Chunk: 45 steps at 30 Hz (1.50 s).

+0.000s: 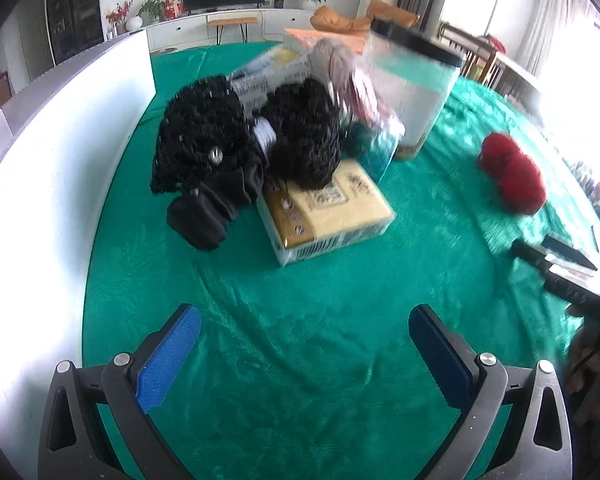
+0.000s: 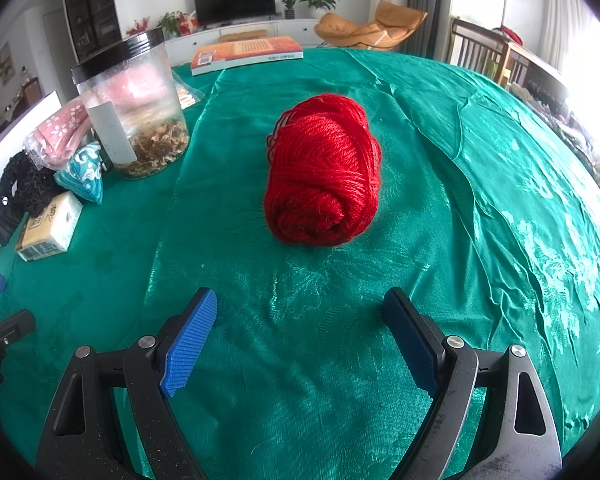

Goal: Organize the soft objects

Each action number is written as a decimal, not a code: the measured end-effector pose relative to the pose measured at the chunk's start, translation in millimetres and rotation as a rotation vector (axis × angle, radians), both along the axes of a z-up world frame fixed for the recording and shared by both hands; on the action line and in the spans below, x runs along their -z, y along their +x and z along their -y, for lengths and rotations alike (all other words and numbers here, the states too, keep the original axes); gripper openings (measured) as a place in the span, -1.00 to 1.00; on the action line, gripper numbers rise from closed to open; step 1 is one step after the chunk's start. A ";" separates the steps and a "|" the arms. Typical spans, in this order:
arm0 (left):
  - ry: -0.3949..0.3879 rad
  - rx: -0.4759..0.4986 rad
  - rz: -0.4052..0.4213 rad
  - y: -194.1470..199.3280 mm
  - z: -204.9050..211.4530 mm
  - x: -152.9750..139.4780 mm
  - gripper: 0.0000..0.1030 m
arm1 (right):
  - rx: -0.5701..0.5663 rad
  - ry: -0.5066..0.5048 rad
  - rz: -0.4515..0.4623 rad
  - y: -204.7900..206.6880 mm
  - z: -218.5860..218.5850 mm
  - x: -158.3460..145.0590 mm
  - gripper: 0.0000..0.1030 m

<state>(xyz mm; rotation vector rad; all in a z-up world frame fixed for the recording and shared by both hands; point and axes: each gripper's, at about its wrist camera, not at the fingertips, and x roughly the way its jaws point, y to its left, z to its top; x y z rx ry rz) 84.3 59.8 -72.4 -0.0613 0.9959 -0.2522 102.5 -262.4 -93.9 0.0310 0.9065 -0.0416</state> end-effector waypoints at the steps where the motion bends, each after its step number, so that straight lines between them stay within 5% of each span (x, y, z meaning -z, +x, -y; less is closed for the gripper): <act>1: -0.018 -0.014 0.015 2.7 -3.3 -8.5 1.00 | 0.000 0.000 0.000 0.0 0.0 0.0 0.70; 6: 0.093 -0.079 0.064 30.6 -11.4 -29.3 1.00 | 0.000 -0.001 0.000 -0.2 0.0 0.2 0.70; 12: 0.095 -0.081 0.015 72.6 -11.3 -19.7 0.95 | 0.000 -0.001 0.000 0.0 0.0 0.2 0.71; 14: 0.101 -0.077 -0.019 74.2 -10.1 -11.2 0.19 | 0.000 -0.001 0.000 0.0 0.0 0.2 0.70; 15: 0.061 -0.059 -0.023 71.5 -10.8 -10.5 0.01 | 0.000 -0.001 0.000 0.0 -0.1 0.2 0.70; 17: 0.033 -0.056 0.001 60.7 -11.0 -13.5 -0.65 | 0.000 -0.001 0.000 0.1 -0.1 0.2 0.70; 18: 0.048 -0.057 0.010 53.2 -8.1 -14.8 -0.70 | 0.000 -0.001 0.000 0.2 -0.1 0.3 0.71; 25: -0.077 0.040 -0.074 -33.9 -2.8 -24.2 -0.68 | 0.000 -0.002 0.000 0.1 -0.1 0.4 0.71; 27: -0.083 0.074 -0.122 -52.7 -0.5 -19.0 -0.47 | 0.000 -0.002 0.000 0.2 -0.2 0.3 0.71; 29: -0.089 0.079 -0.163 -63.6 -2.6 -16.3 0.18 | 0.000 -0.001 0.000 0.0 -0.1 0.4 0.71; 31: -0.096 0.067 -0.140 -70.1 -7.3 -23.9 0.43 | 0.000 -0.002 0.000 0.4 -0.4 0.4 0.71; 38: 0.005 0.048 0.030 -70.3 -2.0 -49.4 0.67 | 0.001 -0.002 0.000 0.5 -0.3 0.5 0.71; 43: 0.166 0.020 0.003 -36.9 12.5 -20.4 0.67 | -0.003 0.009 0.001 0.2 0.6 -0.3 0.71; 45: 0.205 0.010 -0.028 -31.2 14.3 -9.3 0.67 | -0.019 0.101 0.035 -4.5 8.6 -7.8 0.68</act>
